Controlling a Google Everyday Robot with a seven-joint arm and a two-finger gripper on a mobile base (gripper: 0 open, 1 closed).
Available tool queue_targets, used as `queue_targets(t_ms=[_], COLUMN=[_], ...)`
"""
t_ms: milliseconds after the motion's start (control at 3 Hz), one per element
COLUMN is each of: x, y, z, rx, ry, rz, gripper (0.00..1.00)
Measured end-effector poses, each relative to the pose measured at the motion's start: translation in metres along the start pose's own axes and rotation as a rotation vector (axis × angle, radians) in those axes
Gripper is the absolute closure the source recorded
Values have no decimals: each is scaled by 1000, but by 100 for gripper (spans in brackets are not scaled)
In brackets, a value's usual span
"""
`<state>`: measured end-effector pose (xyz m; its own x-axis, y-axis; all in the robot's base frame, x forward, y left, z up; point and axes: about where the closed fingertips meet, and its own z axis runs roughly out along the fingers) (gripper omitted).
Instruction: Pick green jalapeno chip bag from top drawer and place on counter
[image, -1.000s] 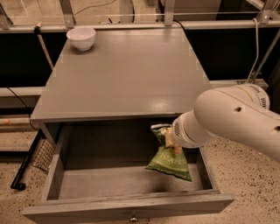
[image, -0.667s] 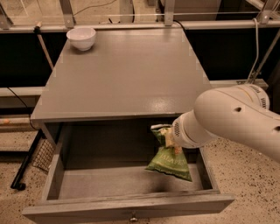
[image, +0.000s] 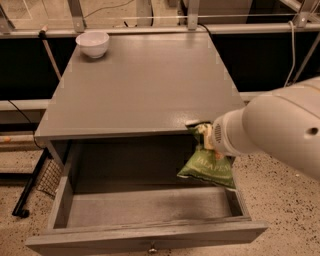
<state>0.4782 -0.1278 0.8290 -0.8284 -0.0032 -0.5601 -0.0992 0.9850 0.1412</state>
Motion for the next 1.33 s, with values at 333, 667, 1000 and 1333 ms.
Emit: queue_targets(t_ms=[333, 667, 1000, 1333], x=[-28, -36, -66, -104], y=[1, 1, 2, 12], z=[-22, -23, -31, -39], rx=[34, 43, 64, 97], ry=[-74, -85, -127, -176], rz=[-43, -61, -133, -228], gripper=[100, 100, 100, 100])
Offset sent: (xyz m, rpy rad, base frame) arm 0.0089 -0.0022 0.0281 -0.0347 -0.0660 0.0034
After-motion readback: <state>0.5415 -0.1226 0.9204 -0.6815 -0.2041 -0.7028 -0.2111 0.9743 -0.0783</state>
